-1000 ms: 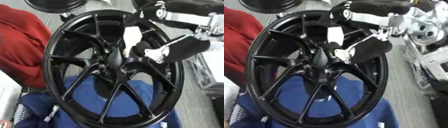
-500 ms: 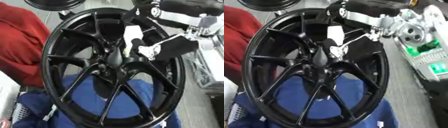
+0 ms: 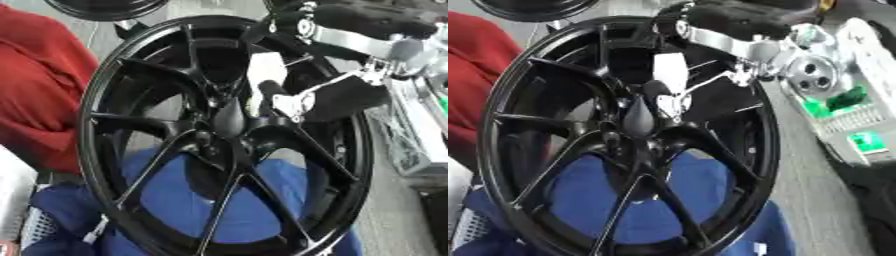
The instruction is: Pull the pin out of the wheel hub.
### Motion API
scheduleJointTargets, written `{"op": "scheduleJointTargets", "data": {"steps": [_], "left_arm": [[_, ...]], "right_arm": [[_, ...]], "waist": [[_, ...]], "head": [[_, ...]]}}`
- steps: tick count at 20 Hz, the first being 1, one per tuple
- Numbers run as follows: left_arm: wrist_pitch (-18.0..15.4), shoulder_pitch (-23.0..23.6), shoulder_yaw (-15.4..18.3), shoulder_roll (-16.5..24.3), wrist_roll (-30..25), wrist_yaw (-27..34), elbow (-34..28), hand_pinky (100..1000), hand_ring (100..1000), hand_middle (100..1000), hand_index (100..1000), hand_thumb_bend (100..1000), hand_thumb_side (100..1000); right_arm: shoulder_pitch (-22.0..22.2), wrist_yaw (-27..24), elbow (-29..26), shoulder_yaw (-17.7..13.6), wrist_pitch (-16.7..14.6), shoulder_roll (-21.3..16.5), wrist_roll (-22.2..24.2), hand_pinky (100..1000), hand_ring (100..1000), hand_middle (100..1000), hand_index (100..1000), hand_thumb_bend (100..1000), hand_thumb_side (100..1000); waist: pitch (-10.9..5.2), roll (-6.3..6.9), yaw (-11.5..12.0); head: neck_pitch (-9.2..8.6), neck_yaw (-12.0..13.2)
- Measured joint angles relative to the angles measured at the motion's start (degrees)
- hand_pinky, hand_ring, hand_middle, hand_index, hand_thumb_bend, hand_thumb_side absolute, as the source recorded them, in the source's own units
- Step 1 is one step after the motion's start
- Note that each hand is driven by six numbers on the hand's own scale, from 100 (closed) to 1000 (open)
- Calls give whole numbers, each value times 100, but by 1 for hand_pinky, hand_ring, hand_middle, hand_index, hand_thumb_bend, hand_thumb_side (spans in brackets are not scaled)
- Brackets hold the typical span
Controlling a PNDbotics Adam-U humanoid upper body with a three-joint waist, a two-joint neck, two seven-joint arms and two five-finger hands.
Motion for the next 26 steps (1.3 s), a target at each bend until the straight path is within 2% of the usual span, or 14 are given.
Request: {"op": "scheduleJointTargets", "data": {"steps": [9,13,19,26], "left_arm": [[9,-21,-30,0,-15,-23,0,705,645,589,662,380,587],[17,-18,-30,0,-22,-31,0,705,646,589,662,382,586],[33,-8,-30,0,-30,-33,0,706,646,590,662,386,583],[47,26,-29,3,-20,-28,0,706,646,588,661,387,583]], "right_arm": [[-2,102,0,0,12,-28,90,909,933,871,926,163,389],[-63,51,0,1,-24,-176,163,913,935,879,929,187,397],[-237,-411,0,-10,-67,-550,287,915,935,880,928,198,435],[-327,-977,0,-69,-50,-882,411,918,935,885,930,207,461]], "waist": [[21,-5,13],[11,-35,-27],[-108,-107,-46],[-177,-195,28]], "head": [[-41,1],[2,15],[48,40],[65,-163]]}}
